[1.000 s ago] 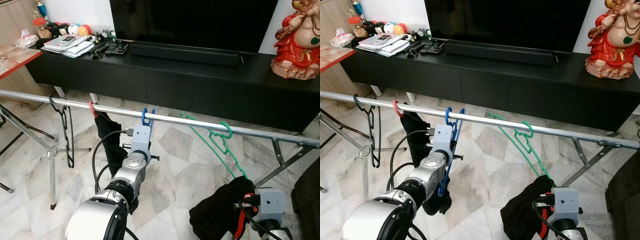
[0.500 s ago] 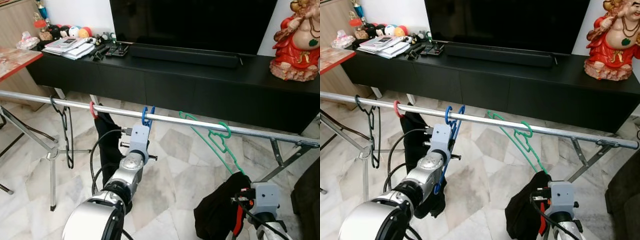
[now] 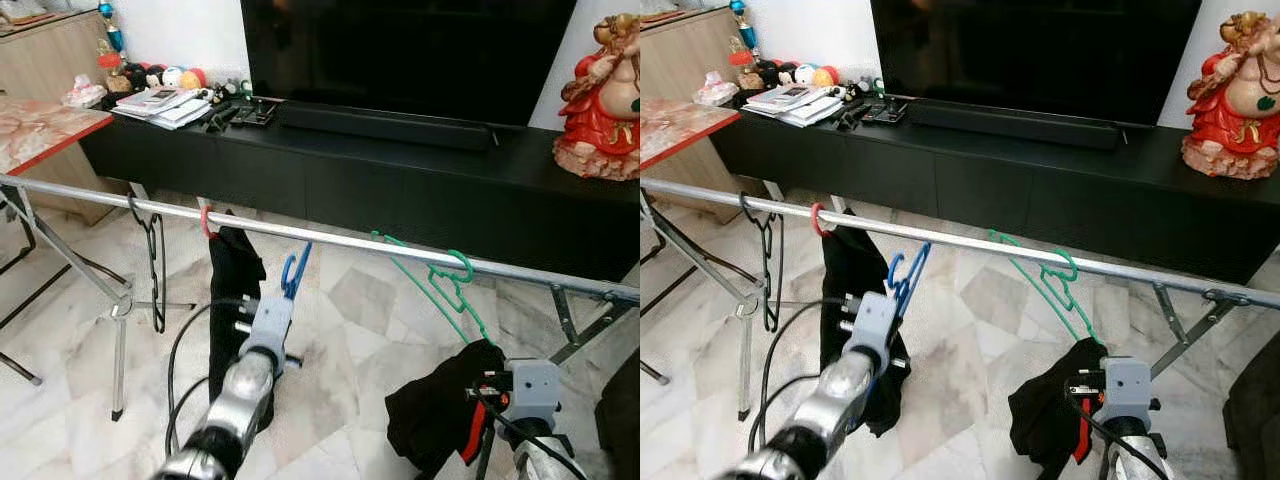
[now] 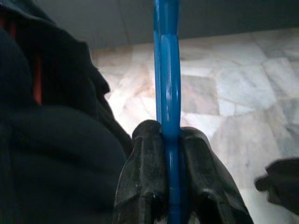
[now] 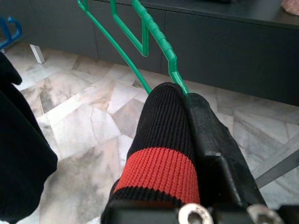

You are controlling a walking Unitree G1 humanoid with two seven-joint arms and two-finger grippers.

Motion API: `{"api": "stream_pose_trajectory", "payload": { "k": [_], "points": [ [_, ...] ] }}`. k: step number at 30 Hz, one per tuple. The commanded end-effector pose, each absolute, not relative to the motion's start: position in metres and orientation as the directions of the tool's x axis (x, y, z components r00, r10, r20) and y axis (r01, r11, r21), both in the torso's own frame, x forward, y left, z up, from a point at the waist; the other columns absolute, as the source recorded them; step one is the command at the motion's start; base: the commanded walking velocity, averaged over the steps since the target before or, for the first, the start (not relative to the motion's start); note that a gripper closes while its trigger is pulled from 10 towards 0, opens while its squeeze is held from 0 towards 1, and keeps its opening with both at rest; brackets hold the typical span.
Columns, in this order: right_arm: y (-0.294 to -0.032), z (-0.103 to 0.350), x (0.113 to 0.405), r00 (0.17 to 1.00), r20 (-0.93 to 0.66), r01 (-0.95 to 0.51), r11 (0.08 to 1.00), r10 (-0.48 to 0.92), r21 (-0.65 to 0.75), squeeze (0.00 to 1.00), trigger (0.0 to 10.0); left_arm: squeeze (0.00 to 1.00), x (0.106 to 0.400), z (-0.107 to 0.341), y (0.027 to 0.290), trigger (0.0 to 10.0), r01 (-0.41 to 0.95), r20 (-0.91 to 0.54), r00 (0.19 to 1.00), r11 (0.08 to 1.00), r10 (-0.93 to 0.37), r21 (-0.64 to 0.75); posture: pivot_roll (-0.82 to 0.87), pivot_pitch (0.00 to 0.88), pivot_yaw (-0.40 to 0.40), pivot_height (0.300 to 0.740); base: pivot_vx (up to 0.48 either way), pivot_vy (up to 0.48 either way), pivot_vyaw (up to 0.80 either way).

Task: Hang hanger

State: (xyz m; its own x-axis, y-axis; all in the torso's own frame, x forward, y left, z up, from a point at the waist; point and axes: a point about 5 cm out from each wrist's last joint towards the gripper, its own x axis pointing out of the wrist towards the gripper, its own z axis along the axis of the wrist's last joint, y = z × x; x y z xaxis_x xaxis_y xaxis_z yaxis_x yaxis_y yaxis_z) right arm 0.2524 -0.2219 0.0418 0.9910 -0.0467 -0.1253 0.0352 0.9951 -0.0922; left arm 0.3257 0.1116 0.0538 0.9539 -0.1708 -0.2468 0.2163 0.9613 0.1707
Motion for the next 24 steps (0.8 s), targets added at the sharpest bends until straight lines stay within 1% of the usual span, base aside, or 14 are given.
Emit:
{"api": "stream_pose_trajectory", "payload": {
  "k": [1, 2, 4, 7, 8, 9, 11, 14, 15, 16, 18, 20, 22, 24],
  "points": [
    [-0.228, 0.047, 0.255, 0.993, -0.093, 0.061, 0.994, -0.069, -0.095, 0.0, 10.0, 0.0, 0.318, 0.054, 0.111, 4.1, 0.284, -0.268, 0.935, 0.942, -0.231, 0.178, 0.03, 0.0, 0.042, 0.74, 0.0, 0.0, 0.0],
    [-0.228, 0.047, 0.255, 0.993, -0.092, 0.063, 0.993, -0.072, -0.096, 0.0, 10.0, 0.0, 0.309, 0.05, 0.115, 9.9, 0.31, -0.286, 0.924, 0.933, -0.252, 0.181, 0.03, 0.0, 0.046, 0.74, 0.0, 0.0, 0.0],
    [-0.229, 0.046, 0.255, 0.993, -0.094, 0.065, 0.993, -0.074, -0.098, 0.0, 10.0, 0.0, 0.291, 0.044, 0.126, 10.0, 0.327, -0.332, 0.903, 0.937, -0.272, 0.124, 0.04, 0.0, 0.053, 0.74, 0.0, 0.0, 0.0],
    [-0.229, 0.044, 0.254, 0.993, -0.096, 0.065, 0.993, -0.075, -0.099, 0.0, 10.0, 0.0, 0.285, 0.042, 0.132, 10.0, 0.304, -0.347, 0.902, 0.949, -0.258, 0.084, 0.03, 0.0, 0.061, 0.74, 0.0, 0.0, 0.0],
    [-0.229, 0.043, 0.254, 0.992, -0.097, 0.065, 0.993, -0.075, -0.1, 0.0, 10.0, 0.0, 0.281, 0.04, 0.14, 10.0, 0.271, -0.358, 0.904, 0.961, -0.236, 0.051, 0.03, 0.0, 0.067, 0.74, 0.0, 0.0, 0.0],
    [-0.228, 0.042, 0.254, 0.993, -0.098, 0.063, 0.993, -0.073, -0.1, 0.0, 10.0, 0.0, 0.274, 0.034, 0.158, 10.0, 0.2, -0.391, 0.903, 0.98, -0.18, 0.009, 0.03, 0.0, 0.073, 0.74, 0.0, 0.0, 0.0],
    [-0.228, 0.041, 0.254, 0.993, -0.098, 0.06, 0.993, -0.07, -0.1, 0.0, 10.0, 0.0, 0.263, 0.027, 0.183, 10.0, 0.1, -0.438, 0.893, 0.994, -0.106, -0.037, 0.03, 0.0, 0.076, 0.74, 0.0, 0.0, 0.0],
    [-0.227, 0.041, 0.256, 0.993, -0.098, 0.058, 0.993, -0.068, -0.101, 0.0, 10.0, 0.0, 0.248, 0.013, 0.224, 10.0, -0.002, -0.535, 0.845, 1.0, -0.007, -0.016, 0.04, 0.0, 0.081, 0.74, 0.0, 0.0, 0.0],
    [-0.226, 0.04, 0.256, 0.992, -0.106, 0.056, 0.993, -0.067, -0.106, 0.0, 10.0, 0.0, 0.239, 0.003, 0.241, 10.0, -0.024, -0.594, 0.804, 0.999, 0.033, 0.023, 0.04, 0.0, 0.077, 0.74, 0.0, 0.0, 0.0],
    [-0.226, 0.04, 0.256, 0.992, -0.106, 0.056, 0.993, -0.067, -0.106, 0.0, 10.0, 0.0, 0.239, 0.003, 0.241, 10.0, -0.024, -0.594, 0.804, 0.999, 0.033, 0.023, 0.04, 0.0, 0.077, 0.74, 0.0, 0.0, 0.0],
    [-0.225, 0.037, 0.256, 0.991, -0.117, 0.054, 0.992, -0.067, -0.11, 0.0, 10.0, 0.0, 0.23, -0.007, 0.254, 10.0, -0.033, -0.637, 0.768, 0.997, 0.066, 0.062, 0.04, 0.0, 0.078, 0.74, 0.0, 0.0, 0.0],
    [-0.225, 0.03, 0.253, 0.986, -0.147, 0.067, 0.992, -0.083, -0.11, 0.0, 10.0, 0.0, 0.215, -0.025, 0.269, 10.0, -0.089, -0.7, 0.702, 0.992, 0.129, 0.094, 0.04, 0.0, 0.078, 0.74, 0.0, 0.0, 0.0],
    [-0.226, 0.027, 0.251, 0.983, -0.162, 0.072, 0.991, -0.089, -0.111, 0.0, 10.0, 0.0, 0.208, -0.032, 0.271, 10.0, -0.09, -0.722, 0.677, 0.99, 0.143, 0.112, 0.04, 0.0, 0.078, 0.74, 0.0, 0.0, 0.0],
    [-0.231, 0.02, 0.248, 0.971, -0.198, 0.119, 0.99, -0.132, -0.08, 0.0, 10.0, 0.0, 0.192, -0.052, 0.261, 10.0, -0.011, -0.786, 0.604, 0.988, 0.131, 0.156, 0.03, 0.0, 0.074, 0.74, 0.0, 0.0, 0.0]
  ]
}}
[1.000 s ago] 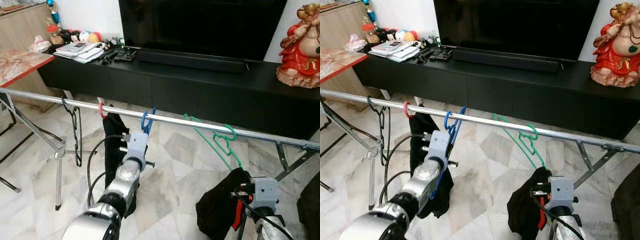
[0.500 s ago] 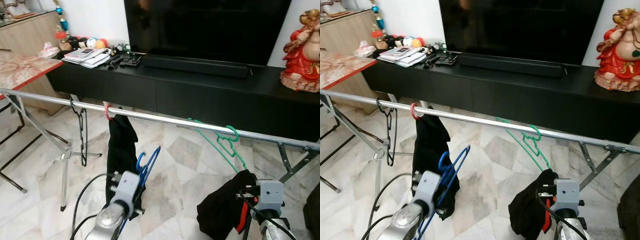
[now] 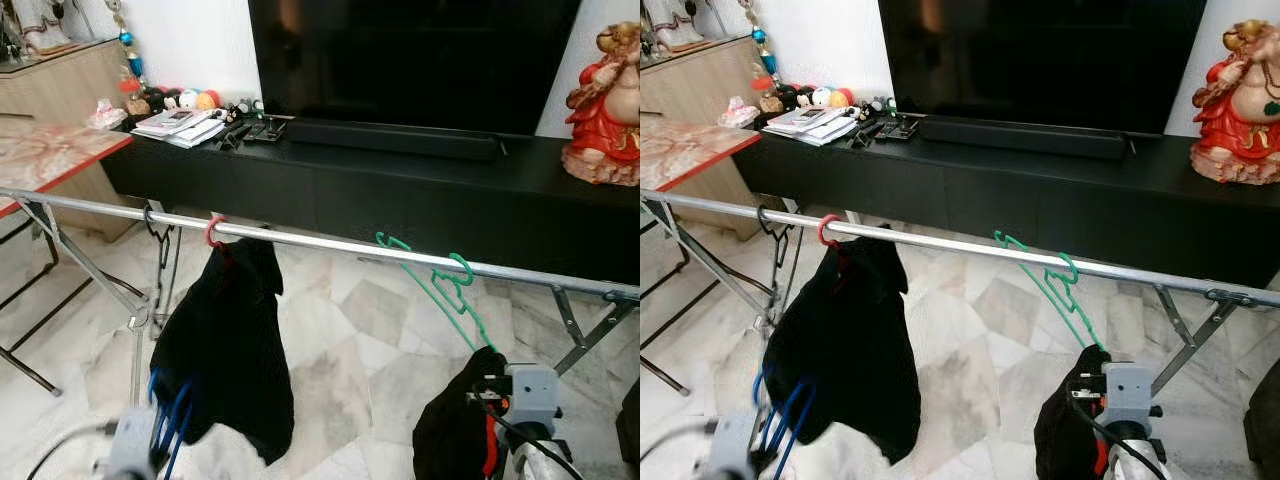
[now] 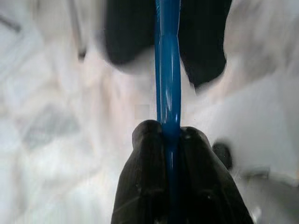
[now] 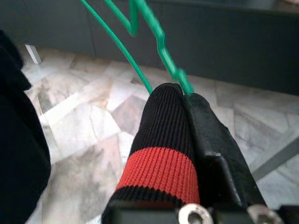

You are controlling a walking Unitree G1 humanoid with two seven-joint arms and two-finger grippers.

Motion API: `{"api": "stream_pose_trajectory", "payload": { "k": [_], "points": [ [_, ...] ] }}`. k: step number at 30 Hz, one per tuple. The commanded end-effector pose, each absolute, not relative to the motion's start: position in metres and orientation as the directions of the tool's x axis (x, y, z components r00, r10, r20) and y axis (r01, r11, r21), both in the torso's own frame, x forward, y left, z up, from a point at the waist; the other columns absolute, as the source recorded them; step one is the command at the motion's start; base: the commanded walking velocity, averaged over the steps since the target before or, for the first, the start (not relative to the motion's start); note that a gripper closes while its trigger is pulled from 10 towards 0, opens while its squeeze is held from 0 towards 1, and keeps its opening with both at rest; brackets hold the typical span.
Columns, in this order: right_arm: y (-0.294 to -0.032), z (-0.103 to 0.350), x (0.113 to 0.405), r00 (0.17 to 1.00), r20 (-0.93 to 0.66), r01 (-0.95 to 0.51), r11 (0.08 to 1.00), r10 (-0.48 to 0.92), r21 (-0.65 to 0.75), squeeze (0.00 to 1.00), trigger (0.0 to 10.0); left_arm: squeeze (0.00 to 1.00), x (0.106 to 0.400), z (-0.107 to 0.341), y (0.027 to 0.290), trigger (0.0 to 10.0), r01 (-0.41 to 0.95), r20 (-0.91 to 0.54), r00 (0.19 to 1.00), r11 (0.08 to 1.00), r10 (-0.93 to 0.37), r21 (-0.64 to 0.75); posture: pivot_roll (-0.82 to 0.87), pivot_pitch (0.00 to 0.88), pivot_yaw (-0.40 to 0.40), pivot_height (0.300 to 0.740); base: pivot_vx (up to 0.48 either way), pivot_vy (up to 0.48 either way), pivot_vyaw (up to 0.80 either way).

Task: Hang hanger

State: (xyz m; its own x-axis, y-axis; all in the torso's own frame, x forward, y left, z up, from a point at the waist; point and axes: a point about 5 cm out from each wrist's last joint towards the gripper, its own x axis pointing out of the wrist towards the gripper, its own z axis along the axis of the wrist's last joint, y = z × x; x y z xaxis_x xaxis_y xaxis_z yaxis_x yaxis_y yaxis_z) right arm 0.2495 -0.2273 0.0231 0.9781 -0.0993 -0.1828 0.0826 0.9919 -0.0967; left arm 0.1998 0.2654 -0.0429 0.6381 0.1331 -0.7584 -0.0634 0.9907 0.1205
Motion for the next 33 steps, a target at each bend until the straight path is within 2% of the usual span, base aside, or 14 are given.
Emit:
{"api": "stream_pose_trajectory", "payload": {
  "k": [1, 3, 7, 11, 15, 19, 23, 26, 33],
  "points": [
    [-0.233, 0.018, 0.247, 0.967, -0.207, 0.135, 0.988, -0.147, -0.069, 0.0, 10.0, 0.0, 0.189, -0.056, 0.257, 10.0, 0.003, -0.799, 0.588, 0.988, 0.122, 0.154, 0.03, 0.0, 0.074, 0.74, 0.0, 0.0, 0.0],
    [-0.237, 0.016, 0.246, 0.959, -0.224, 0.169, 0.985, -0.173, -0.037, 0.0, 10.0, 0.0, 0.186, -0.064, 0.244, 10.0, 0.062, -0.818, 0.568, 0.987, 0.09, 0.152, 0.03, 0.0, 0.065, 0.74, 0.0, 0.0, 0.0],
    [-0.236, 0.008, 0.243, 0.948, -0.269, 0.167, 0.985, -0.17, -0.034, 0.0, 10.0, 0.0, 0.186, -0.071, 0.229, 10.0, 0.079, -0.829, 0.555, 0.987, 0.073, 0.14, 0.04, 0.0, 0.056, 0.74, 0.0, 0.0, 0.0],
    [-0.234, 0.004, 0.242, 0.944, -0.289, 0.154, 0.987, -0.16, -0.045, 0.0, 10.0, 0.0, 0.184, -0.074, 0.227, 10.0, 0.065, -0.837, 0.542, 0.989, 0.079, 0.136, 0.04, 0.0, 0.054, 0.74, 0.0, 0.0, 0.0],
    [-0.23, -0.003, 0.241, 0.934, -0.33, 0.131, 0.99, -0.139, -0.046, 0.0, 10.0, 0.0, 0.169, -0.084, 0.224, 10.0, 0.069, -0.869, 0.487, 0.987, 0.092, 0.143, 0.03, 0.0, 0.045, 0.74, 0.0, 0.0, 0.0],
    [-0.229, -0.008, 0.237, 0.924, -0.361, 0.126, 0.991, -0.13, -0.037, 0.0, 10.0, 0.0, 0.153, -0.09, 0.229, 10.0, 0.005, -0.889, 0.437, 0.988, 0.139, 0.157, 0.03, 0.0, 0.046, 0.74, 0.0, 0.0, 0.0],
    [-0.23, -0.014, 0.232, 0.912, -0.386, 0.149, 0.989, -0.138, -0.002, 0.0, 10.0, 0.0, 0.142, -0.093, 0.234, 10.0, -0.001, -0.899, 0.411, 0.986, 0.151, 0.165, 0.03, 0.0, 0.04, 0.74, 0.0, 0.48, 0.0],
    [-0.24, -0.018, 0.228, 0.896, -0.408, 0.216, 0.975, -0.176, 0.053, 0.0, 10.0, 0.0, 0.126, -0.095, 0.248, 10.0, -0.009, -0.909, 0.382, 0.984, 0.168, 0.178, 0.04, 0.0, 0.041, 0.74, 0.0, 0.48, 0.0],
    [-0.242, -0.026, 0.221, 0.876, -0.451, 0.207, 0.978, -0.168, 0.037, 0.0, 10.0, 0.0, 0.111, -0.094, 0.267, 10.0, -0.017, -0.914, 0.356, 0.979, 0.194, 0.201, 0.04, 0.0, 0.039, 0.74, 0.0, 0.48, 0.0]
  ]
}}
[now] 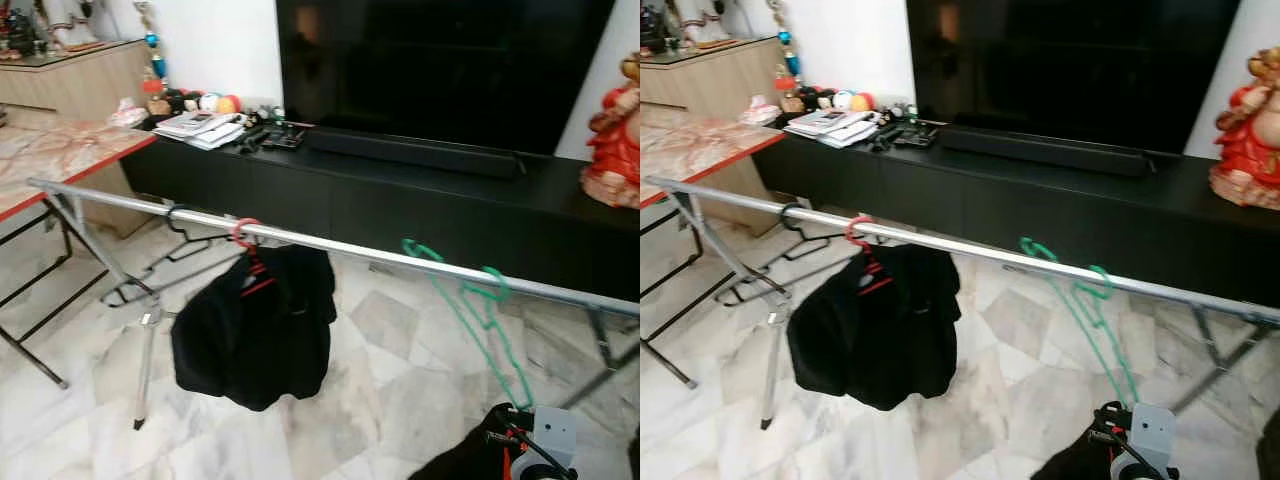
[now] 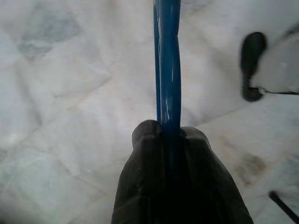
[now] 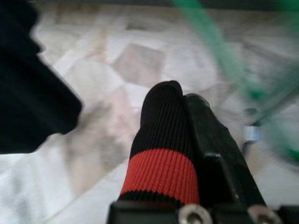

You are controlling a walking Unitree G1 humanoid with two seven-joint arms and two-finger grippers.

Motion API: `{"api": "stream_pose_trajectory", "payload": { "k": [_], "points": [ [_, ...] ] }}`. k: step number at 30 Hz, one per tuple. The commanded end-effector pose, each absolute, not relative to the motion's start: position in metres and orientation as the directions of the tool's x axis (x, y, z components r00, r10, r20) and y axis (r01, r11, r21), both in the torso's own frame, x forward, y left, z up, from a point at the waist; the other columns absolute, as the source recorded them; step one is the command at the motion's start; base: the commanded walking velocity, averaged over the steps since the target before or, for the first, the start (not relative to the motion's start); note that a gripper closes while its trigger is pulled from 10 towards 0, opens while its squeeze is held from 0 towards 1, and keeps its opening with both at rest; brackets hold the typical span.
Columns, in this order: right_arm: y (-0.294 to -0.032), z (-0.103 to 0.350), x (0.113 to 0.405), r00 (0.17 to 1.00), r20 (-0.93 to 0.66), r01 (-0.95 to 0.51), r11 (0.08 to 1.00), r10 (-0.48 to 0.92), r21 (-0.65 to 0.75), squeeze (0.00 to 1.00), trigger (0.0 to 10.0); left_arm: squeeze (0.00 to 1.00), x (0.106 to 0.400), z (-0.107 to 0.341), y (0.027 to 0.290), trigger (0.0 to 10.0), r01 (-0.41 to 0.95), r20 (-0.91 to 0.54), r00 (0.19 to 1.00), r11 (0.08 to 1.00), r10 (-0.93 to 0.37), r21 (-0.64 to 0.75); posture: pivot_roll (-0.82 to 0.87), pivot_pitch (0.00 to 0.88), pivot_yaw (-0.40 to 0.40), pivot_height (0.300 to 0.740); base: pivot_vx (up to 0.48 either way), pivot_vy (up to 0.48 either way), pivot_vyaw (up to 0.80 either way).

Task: Hang hanger

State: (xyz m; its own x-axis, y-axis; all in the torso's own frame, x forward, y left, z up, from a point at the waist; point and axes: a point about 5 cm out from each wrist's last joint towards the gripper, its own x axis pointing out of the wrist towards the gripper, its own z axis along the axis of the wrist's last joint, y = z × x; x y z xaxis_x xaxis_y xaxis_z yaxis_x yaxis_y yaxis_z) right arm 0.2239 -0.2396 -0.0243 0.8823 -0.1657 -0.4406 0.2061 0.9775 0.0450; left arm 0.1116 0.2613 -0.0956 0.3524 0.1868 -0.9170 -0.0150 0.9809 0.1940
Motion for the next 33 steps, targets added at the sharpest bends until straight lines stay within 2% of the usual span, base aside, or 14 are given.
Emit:
{"api": "stream_pose_trajectory", "payload": {
  "k": [1, 6, 8, 11, 33],
  "points": [
    [-0.242, -0.028, 0.219, 0.872, -0.459, 0.207, 0.978, -0.168, 0.036, 0.0, 10.0, 0.0, 0.109, -0.094, 0.269, 10.0, -0.02, -0.914, 0.354, 0.979, 0.198, 0.204, 0.04, 0.0, 0.039, 0.74, 0.0, 0.48, 0.0],
    [-0.241, -0.031, 0.217, 0.866, -0.472, 0.205, 0.978, -0.164, 0.037, 0.0, 10.0, 0.0, 0.105, -0.099, 0.255, 10.0, -0.014, -0.919, 0.348, 0.981, 0.185, 0.192, 0.04, 0.0, 0.04, 0.74, 0.0, 0.48, 0.0],
    [-0.241, -0.032, 0.217, 0.866, -0.474, 0.205, 0.978, -0.161, 0.042, 0.0, 10.0, 0.0, 0.103, -0.105, 0.236, 10.0, 0.002, -0.925, 0.342, 0.985, 0.162, 0.174, 0.03, 0.0, 0.044, 0.74, 0.0, 0.48, 0.0],
    [-0.24, -0.032, 0.217, 0.867, -0.473, 0.204, 0.978, -0.159, 0.044, 0.0, 10.0, 0.0, 0.102, -0.107, 0.229, 10.0, 0.016, -0.929, 0.338, 0.986, 0.151, 0.166, 0.03, 0.0, 0.044, 0.74, 0.0, 0.48, 0.0],
    [-0.237, -0.032, 0.221, 0.871, -0.465, 0.204, 0.978, -0.157, 0.051, 0.0, 10.0, 0.0, 0.103, -0.104, 0.239, 10.0, 0.028, -0.928, 0.344, 0.986, 0.146, 0.166, 0.04, 0.0, 0.039, 0.74, 0.0, 0.48, 0.0]
  ]
}}
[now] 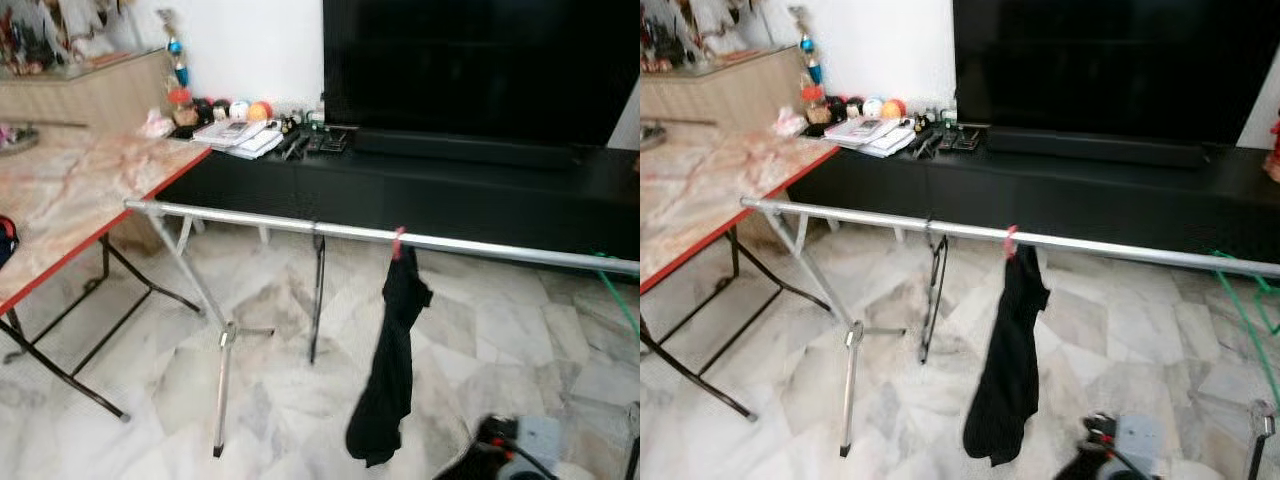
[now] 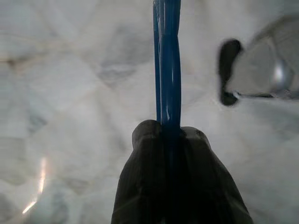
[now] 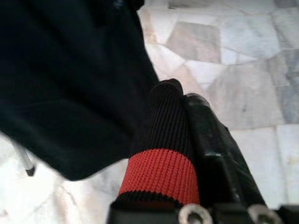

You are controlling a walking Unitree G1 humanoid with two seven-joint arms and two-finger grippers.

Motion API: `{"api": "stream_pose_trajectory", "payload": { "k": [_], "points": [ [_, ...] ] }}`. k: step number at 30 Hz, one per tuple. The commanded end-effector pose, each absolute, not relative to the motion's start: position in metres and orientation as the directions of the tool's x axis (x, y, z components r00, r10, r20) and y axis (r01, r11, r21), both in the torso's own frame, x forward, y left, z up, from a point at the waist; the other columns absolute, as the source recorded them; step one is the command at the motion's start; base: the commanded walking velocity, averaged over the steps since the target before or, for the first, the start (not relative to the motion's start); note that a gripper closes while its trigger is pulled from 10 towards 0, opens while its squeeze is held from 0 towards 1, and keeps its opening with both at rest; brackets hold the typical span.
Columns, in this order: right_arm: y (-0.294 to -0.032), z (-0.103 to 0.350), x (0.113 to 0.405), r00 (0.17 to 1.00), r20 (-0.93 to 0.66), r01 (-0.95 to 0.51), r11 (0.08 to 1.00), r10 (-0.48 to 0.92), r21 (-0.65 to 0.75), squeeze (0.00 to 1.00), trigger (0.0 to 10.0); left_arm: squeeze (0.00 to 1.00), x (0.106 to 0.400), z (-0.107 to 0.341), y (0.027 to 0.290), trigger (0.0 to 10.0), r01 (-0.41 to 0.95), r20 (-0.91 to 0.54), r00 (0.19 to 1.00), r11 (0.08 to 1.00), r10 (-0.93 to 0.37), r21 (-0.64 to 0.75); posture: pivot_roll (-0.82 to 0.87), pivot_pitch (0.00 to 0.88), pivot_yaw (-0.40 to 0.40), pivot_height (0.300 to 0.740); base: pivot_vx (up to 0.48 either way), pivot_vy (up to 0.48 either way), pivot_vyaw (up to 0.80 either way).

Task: Hang hanger

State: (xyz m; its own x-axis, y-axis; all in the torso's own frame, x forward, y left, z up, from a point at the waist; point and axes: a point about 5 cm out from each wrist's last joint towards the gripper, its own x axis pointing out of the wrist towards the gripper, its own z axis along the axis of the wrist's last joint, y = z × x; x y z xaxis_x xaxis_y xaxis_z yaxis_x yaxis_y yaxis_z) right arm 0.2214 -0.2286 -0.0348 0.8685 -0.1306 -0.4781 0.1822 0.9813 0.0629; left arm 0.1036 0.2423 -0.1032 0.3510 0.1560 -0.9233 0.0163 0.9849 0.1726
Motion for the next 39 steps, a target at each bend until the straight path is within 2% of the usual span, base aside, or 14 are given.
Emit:
{"api": "stream_pose_trajectory", "payload": {
  "k": [1, 19, 29, 39],
  "points": [
    [-0.237, -0.032, 0.221, 0.872, -0.464, 0.205, 0.977, -0.158, 0.051, 0.0, 10.0, 0.0, 0.103, -0.104, 0.239, 10.0, 0.029, -0.928, 0.344, 0.986, 0.146, 0.166, 0.04, 0.0, 0.039, 0.74, 0.0, 0.48, 0.0],
    [-0.237, -0.028, 0.226, 0.883, -0.44, 0.211, 0.976, -0.164, 0.06, 0.0, 10.0, 0.0, 0.106, -0.104, 0.237, 10.0, 0.048, -0.929, 0.348, 0.987, 0.129, 0.155, 0.05, 0.0, 0.037, 0.74, 0.0, 0.474, 0.0],
    [-0.237, -0.024, 0.232, 0.892, -0.42, 0.217, 0.973, -0.167, 0.074, 0.0, 10.0, 0.0, 0.108, -0.104, 0.237, 10.0, 0.065, -0.926, 0.355, 0.985, 0.13, 0.163, 0.05, 0.0, 0.037, 0.74, 0.0, 0.0, 0.0],
    [-0.236, -0.022, 0.235, 0.897, -0.411, 0.214, 0.973, -0.162, 0.083, 0.0, 10.0, 0.0, 0.108, -0.103, 0.236, 10.0, 0.076, -0.926, 0.355, 0.984, 0.125, 0.162, 0.05, 0.0, 0.039, 0.74, 0.0, 0.0, -0.8]
  ]
}}
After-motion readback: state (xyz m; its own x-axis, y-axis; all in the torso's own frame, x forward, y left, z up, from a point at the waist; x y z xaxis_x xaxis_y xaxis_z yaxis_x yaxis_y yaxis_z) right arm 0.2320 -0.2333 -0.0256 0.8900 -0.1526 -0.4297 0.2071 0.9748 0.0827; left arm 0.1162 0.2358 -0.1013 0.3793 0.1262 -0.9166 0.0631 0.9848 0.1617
